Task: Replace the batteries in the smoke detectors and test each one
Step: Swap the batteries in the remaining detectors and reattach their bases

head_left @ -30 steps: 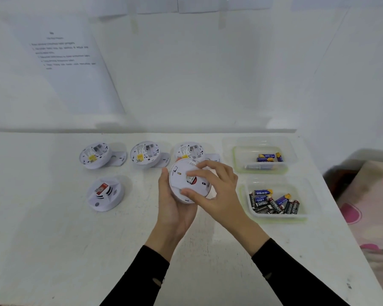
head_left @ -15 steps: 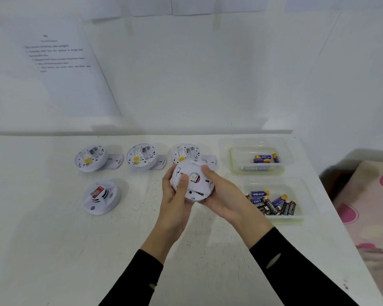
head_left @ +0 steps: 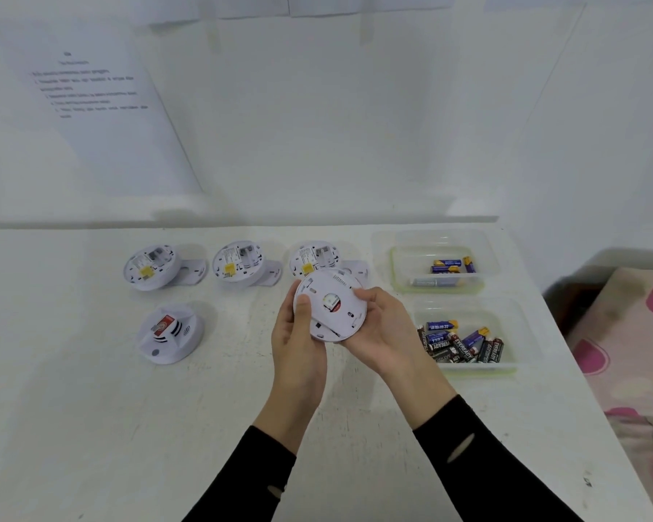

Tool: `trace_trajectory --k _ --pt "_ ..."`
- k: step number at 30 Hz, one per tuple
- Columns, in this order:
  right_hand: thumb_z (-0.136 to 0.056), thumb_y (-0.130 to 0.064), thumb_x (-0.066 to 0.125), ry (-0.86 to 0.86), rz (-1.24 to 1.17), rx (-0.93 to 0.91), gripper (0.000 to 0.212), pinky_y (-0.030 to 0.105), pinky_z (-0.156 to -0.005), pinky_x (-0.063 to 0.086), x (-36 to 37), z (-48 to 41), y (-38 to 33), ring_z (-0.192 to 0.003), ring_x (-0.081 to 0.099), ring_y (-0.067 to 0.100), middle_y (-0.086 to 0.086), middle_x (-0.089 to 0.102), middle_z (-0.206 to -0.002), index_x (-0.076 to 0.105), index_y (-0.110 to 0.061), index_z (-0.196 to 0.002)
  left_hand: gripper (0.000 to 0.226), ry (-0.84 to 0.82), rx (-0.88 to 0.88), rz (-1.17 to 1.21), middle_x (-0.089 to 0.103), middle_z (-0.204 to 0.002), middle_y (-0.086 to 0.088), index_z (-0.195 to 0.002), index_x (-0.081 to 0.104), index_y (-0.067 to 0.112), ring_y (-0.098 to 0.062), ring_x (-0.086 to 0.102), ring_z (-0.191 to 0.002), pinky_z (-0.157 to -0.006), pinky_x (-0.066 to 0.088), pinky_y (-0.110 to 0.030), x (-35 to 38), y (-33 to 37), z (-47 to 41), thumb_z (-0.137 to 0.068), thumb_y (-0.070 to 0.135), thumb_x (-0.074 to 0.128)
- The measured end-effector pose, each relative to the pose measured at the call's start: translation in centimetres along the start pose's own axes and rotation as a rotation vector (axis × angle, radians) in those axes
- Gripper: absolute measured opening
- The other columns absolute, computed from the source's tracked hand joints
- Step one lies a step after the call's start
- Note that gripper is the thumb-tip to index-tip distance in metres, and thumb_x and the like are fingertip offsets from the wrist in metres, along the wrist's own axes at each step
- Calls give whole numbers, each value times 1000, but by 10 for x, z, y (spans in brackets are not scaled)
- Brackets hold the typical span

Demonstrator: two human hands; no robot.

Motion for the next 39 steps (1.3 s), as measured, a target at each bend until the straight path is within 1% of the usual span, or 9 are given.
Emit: trace_trajectory --k 3,10,13,18,23,27,31,36,39 --pt "-85 8 47 60 -47 -121 55 60 -100 43 -5 -3 -7 -117 57 43 22 57 -129 49 -14 -135 37 41 -12 19 68 -126 -12 -135 55 2 -18 69 -109 -81 59 -29 -1 -2 -3 -103 20 47" --pt "-91 6 49 -45 98 -232 41 47 -88 55 3 -5 -12 -114 60 35 21 58 -129 50 -11 -128 47 -32 -53 -6 61 -136 -17 -139 51 3 -30 58 -127 -111 41 -53 2 -3 -14 -101 31 47" --pt "-99 -7 50 -51 692 -336 40 37 -105 45 -4 -4 -25 -124 56 19 5 59 -135 48 -13 -138 48 -146 -70 -157 57 -141 -15 -144 46 7 -30 53 -132 -112 39 -53 -4 -2 -21 -105 35 40" --pt "-97 -15 56 -86 1473 -559 34 27 -98 49 -9 2 -34 -120 54 6 -17 58 -127 50 -35 -124 43 -204 -205 -376 61 -134 1 -139 55 27 -18 59 -117 -102 47 -34 -24 2 -34 -104 43 34" --pt "-94 -2 56 -305 1889 -909 35 19 -114 27 -21 3 -5 -146 23 8 5 29 -156 57 -23 -122 36 -156 -236 -452 61 -132 -6 -139 51 9 -20 62 -112 -83 55 -28 -50 2 -50 -103 12 46" --pt "-89 1 56 -313 1886 -838 46 32 -117 27 -38 -4 9 -149 13 12 5 20 -156 49 -30 -122 30 -188 -165 -538 62 -133 -10 -129 57 11 -24 62 -118 -92 55 -30 -64 1 -53 -102 5 46" --pt "-83 -10 67 -236 1711 -745 56 36 -115 32 -41 -6 4 -146 24 13 -11 29 -152 40 -43 -119 30 -242 -53 -744 61 -136 1 -130 58 28 -18 58 -127 -108 46 -42 -68 2 -54 -101 25 51" --pt "-69 -35 85 -161 1663 -546 84 7 -103 30 -44 -12 7 -128 31 -18 -27 31 -139 35 -29 -136 34 -280 38 -950 56 -139 10 -138 49 31 -8 53 -128 -109 45 -37 -64 4 -54 -105 22 46" --pt "-66 -42 86 -138 1747 -543 91 15 -108 33 -34 -16 5 -130 34 -8 -19 34 -141 28 -38 -136 35 -243 89 -1013 56 -137 8 -139 48 27 -8 52 -126 -107 44 -28 -65 6 -52 -106 18 44"
Point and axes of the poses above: each hand's wrist, its own z-axis away from the middle knuckle, its own x-axis out of the palm, y = z × x, the point moved 9 cm from there along -z, towards the middle knuckle
